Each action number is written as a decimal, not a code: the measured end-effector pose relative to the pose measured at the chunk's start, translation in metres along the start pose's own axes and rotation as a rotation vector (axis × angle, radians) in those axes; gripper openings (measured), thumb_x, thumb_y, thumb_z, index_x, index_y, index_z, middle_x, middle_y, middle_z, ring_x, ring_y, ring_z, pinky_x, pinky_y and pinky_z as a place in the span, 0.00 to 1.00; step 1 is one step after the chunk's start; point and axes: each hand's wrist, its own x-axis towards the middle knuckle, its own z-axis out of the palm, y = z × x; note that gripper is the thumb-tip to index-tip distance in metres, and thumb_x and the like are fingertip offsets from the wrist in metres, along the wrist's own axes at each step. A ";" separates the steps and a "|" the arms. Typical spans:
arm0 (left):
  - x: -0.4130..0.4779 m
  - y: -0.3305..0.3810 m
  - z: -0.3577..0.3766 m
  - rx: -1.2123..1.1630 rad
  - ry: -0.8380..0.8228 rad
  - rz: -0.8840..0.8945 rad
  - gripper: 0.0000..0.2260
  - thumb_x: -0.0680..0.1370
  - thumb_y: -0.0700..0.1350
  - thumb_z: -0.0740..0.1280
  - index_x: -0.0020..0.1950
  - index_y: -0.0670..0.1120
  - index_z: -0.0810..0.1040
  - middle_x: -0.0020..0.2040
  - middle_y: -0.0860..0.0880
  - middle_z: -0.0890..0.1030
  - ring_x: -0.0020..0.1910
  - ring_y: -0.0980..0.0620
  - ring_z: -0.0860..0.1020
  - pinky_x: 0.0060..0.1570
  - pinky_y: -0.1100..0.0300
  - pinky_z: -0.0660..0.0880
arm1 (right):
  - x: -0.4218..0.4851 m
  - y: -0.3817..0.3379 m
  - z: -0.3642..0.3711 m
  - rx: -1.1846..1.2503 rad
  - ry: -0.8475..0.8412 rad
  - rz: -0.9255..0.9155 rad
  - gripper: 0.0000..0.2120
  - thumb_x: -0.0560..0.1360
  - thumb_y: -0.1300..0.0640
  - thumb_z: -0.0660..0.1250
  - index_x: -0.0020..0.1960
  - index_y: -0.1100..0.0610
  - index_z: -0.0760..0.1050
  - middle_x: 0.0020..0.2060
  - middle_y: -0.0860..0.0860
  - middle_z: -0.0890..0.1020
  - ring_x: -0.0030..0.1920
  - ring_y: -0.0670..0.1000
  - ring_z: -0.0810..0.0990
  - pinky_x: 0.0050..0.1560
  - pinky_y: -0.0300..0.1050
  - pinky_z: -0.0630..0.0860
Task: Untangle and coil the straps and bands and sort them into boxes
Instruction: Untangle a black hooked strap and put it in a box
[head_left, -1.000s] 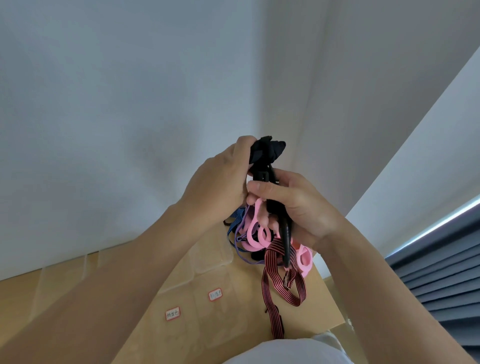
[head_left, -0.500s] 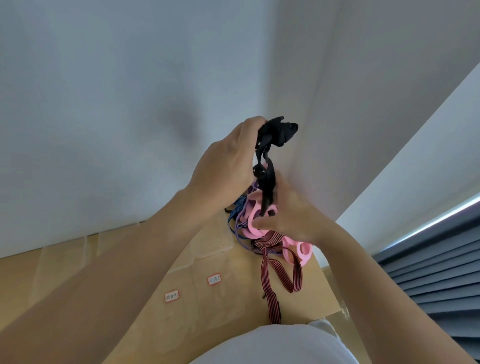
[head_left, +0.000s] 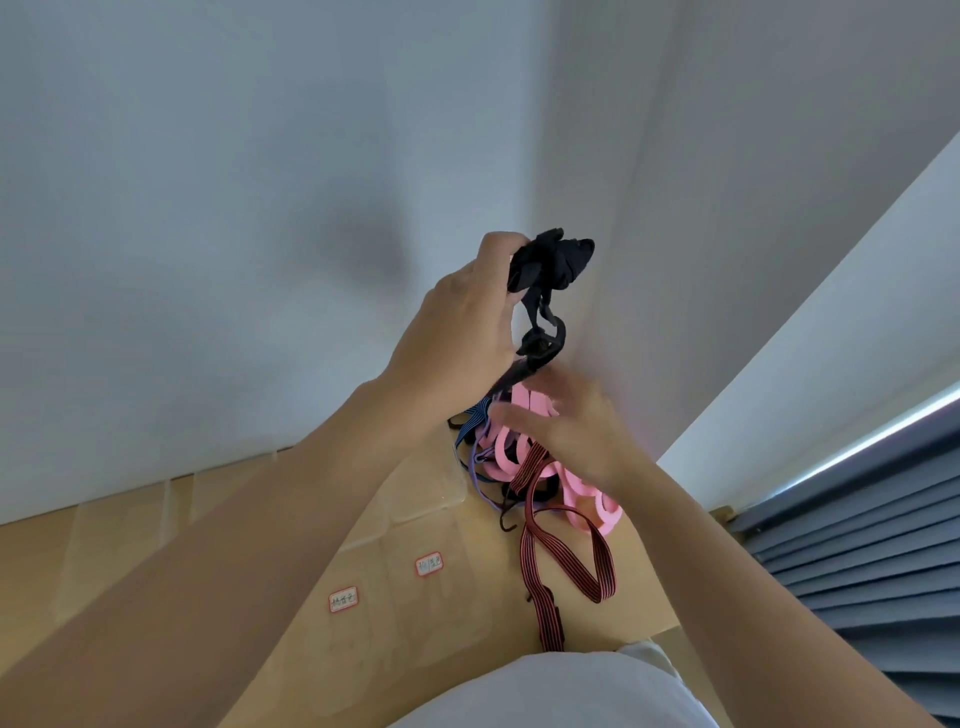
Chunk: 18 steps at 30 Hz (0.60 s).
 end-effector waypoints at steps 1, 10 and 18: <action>0.001 0.000 0.000 -0.021 -0.010 0.002 0.14 0.82 0.37 0.59 0.67 0.46 0.65 0.41 0.47 0.76 0.38 0.41 0.80 0.42 0.39 0.79 | 0.002 -0.003 0.001 0.067 0.058 0.001 0.16 0.71 0.48 0.78 0.55 0.42 0.78 0.53 0.40 0.83 0.55 0.37 0.79 0.54 0.33 0.74; 0.005 0.009 -0.005 -0.034 -0.059 0.038 0.13 0.84 0.39 0.60 0.68 0.44 0.67 0.34 0.50 0.72 0.32 0.44 0.78 0.34 0.42 0.77 | 0.004 -0.033 -0.003 0.134 0.183 -0.013 0.03 0.78 0.59 0.68 0.49 0.57 0.74 0.35 0.55 0.80 0.30 0.44 0.76 0.33 0.37 0.72; -0.003 0.004 0.006 0.250 -0.311 -0.008 0.21 0.76 0.34 0.63 0.67 0.48 0.69 0.42 0.48 0.77 0.39 0.43 0.76 0.33 0.53 0.70 | -0.023 -0.083 -0.055 -0.849 -0.020 -0.168 0.06 0.77 0.54 0.64 0.42 0.54 0.73 0.30 0.49 0.73 0.31 0.52 0.73 0.30 0.47 0.66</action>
